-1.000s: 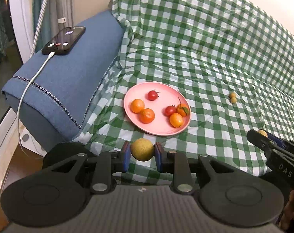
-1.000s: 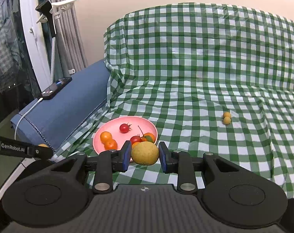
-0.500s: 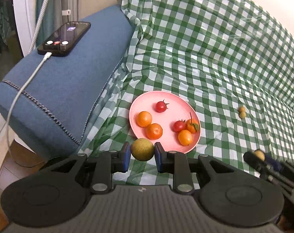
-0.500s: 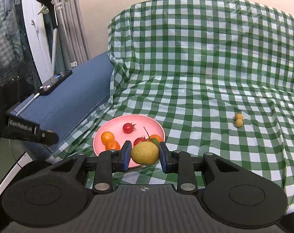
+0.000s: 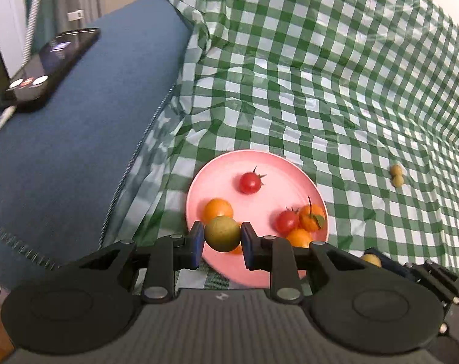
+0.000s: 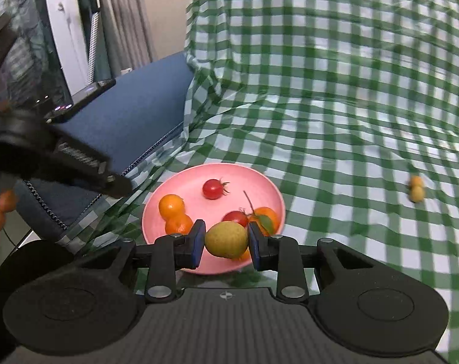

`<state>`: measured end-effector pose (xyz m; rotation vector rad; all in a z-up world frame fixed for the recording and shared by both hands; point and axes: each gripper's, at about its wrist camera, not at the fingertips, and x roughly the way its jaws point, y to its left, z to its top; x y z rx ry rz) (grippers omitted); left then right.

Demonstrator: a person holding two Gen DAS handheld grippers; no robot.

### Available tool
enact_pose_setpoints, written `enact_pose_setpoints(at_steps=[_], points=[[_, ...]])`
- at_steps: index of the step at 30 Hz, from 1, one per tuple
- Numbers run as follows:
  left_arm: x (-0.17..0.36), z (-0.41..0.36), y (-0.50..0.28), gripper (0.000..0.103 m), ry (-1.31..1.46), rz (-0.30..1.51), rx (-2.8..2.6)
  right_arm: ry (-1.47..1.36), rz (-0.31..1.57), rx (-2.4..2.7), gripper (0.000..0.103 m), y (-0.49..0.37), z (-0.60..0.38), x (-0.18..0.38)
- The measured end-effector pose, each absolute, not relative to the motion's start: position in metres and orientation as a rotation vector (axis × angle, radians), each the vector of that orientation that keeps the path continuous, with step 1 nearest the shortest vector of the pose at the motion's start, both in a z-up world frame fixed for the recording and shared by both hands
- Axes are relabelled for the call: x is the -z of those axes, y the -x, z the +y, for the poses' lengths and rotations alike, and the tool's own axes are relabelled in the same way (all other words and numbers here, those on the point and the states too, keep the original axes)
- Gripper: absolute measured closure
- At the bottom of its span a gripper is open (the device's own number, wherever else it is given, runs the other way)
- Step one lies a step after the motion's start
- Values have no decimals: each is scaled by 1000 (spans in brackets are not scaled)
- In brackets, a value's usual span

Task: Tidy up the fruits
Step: 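Lower both held yellow fruits over the pink plate, then open both grippers to release the yellow fruits onto the plate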

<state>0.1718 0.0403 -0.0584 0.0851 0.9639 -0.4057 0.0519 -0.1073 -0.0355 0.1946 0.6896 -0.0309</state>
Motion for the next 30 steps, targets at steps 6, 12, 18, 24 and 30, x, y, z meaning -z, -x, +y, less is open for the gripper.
enact_pose_setpoints(at_steps=[6,12,18,24,30], points=[[76,14,-206,74,-112,986,429,-186,714,-1,72,-80,-107,53],[96,-3,-231,74,-132,1012,430,-167,736,-15,72,-101,-105,69],[105,-13,-246,74,-160,1024,437,-166,743,-28,71,-115,-104,80],[86,-5,-238,0,-148,888,374,-153,726,-1,19,-116,-104,71],[70,16,-203,0,-229,859,357,-152,772,-4,9,-88,-99,54]])
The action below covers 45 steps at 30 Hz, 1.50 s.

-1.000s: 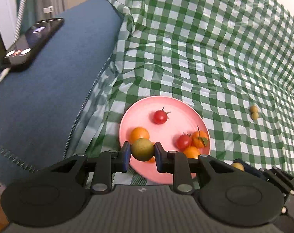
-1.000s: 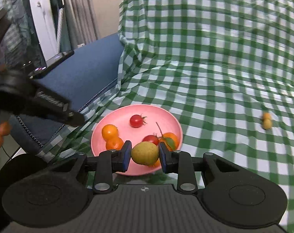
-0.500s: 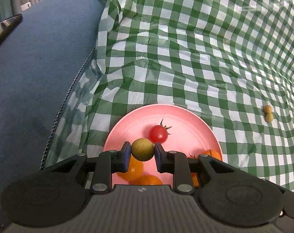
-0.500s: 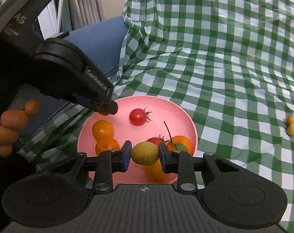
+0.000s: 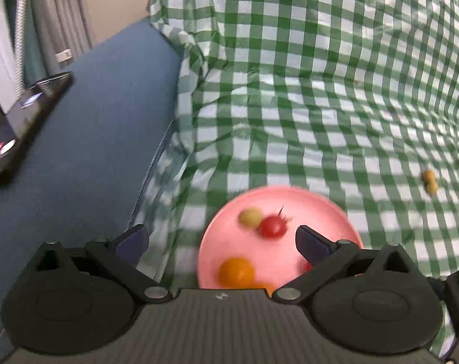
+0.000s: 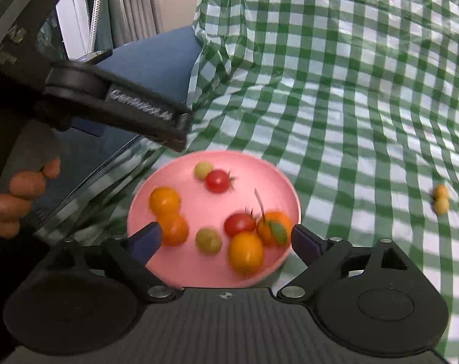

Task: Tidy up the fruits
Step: 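Open both grippers to release the yellow fruits onto the plate, then move both open grippers toward the last two yellow fruits on the cloth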

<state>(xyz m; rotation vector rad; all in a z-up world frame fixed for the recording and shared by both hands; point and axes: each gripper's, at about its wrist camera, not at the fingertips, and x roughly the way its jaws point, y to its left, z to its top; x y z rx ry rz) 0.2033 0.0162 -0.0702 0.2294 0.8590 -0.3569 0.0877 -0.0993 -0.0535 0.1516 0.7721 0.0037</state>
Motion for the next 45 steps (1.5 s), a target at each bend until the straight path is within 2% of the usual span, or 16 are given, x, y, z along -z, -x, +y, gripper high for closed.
enact_pose_setpoints(at_steps=[2,7,18,29,45], points=[[66,32,-188,0,-228,874,342,-167,799,-8,5,-72,-97,46],[56,60,-133,0,-240,898,267,-259,835,49,4,-43,-99,28],[19,80,-57,0,-207,846,279,-188,619,91,1,15,-84,-30],[-6,87,-20,0,-198,782,275,-174,510,96,1,54,-76,-56],[-9,82,-11,0,-233,779,258,-204,496,100,1,65,-82,-56]])
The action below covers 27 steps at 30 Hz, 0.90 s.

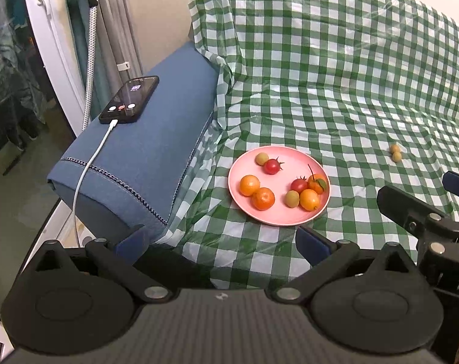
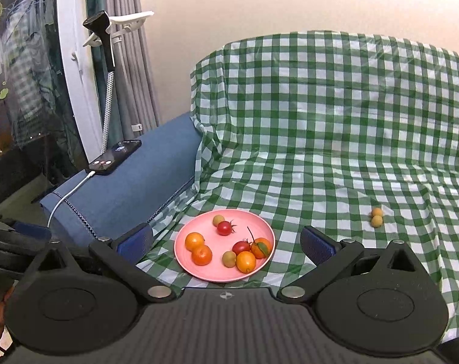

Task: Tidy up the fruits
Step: 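Move both open grippers toward the last two yellow fruits on the cloth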

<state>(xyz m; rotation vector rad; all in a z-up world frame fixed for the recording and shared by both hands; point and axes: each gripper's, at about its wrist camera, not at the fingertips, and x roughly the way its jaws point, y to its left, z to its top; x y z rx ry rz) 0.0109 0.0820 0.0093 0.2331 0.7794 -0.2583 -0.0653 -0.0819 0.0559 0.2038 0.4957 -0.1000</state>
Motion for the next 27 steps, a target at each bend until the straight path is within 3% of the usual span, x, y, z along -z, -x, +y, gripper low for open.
enact_pose_setpoints(at_steps=[27], points=[[40,-30,-67,0,-477,963,363,-323,537,205,1,33,-164,-4]])
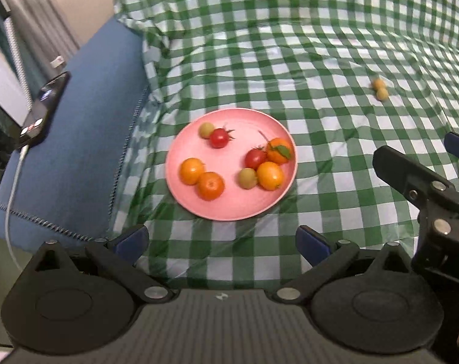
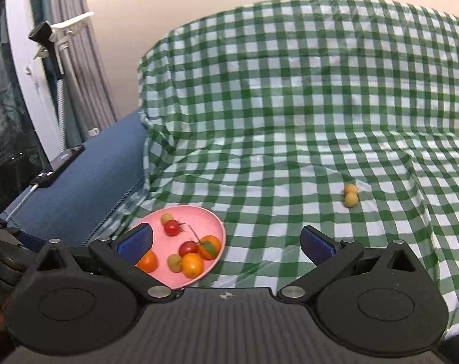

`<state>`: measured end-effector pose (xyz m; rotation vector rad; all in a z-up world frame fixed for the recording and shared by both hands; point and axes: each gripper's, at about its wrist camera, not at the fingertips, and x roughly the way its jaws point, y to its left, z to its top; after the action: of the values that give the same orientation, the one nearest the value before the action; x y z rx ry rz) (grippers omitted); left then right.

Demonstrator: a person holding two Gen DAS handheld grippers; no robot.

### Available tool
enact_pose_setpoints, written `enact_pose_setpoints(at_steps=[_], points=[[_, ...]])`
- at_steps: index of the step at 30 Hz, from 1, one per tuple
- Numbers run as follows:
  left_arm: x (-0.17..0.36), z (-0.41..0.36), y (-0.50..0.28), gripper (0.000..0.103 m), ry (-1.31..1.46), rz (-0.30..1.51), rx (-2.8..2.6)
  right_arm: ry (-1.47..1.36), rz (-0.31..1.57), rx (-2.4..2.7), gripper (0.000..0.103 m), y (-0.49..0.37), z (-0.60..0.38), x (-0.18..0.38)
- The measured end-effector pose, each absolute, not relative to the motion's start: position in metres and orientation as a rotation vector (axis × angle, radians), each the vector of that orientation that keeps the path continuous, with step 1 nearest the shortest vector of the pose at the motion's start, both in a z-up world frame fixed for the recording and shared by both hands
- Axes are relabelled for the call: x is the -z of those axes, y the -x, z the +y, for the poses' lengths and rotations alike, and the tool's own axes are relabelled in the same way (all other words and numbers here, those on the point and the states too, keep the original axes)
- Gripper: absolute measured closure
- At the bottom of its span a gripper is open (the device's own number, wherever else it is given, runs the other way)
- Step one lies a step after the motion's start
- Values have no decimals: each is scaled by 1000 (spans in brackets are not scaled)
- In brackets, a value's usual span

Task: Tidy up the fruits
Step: 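Move both open grippers toward the last two yellow fruits on the cloth, then grasp a yellow fruit with the right gripper while the left gripper grasps the other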

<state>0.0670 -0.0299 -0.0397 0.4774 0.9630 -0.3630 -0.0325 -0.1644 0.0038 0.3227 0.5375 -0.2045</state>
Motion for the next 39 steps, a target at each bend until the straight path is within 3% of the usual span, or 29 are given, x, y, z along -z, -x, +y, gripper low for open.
enact_pose_setpoints(at_steps=[8,19,21,23,27,28,29,39], points=[[55,-60,-88,0,-521,986,355,-395,577,262,1,16,-200,24],[46,-94,-155,0,-448,981,260,-396,616,554,1,-63,-341,110],[47,-104,-164,0,-451,977,254,-378,614,548,6,-77,-354,125],[50,-114,-171,0,-467,970,251,-351,626,535,29,-92,-359,139],[59,-137,-181,0,-495,965,260,-332,648,510,53,-113,-364,161],[62,-144,-183,0,-500,963,267,-310,652,511,69,-116,-364,165],[64,-153,-185,0,-504,954,276,-289,652,515,75,-115,-364,166],[93,-300,-206,0,-397,884,627,-303,628,789,75,-30,-407,146]])
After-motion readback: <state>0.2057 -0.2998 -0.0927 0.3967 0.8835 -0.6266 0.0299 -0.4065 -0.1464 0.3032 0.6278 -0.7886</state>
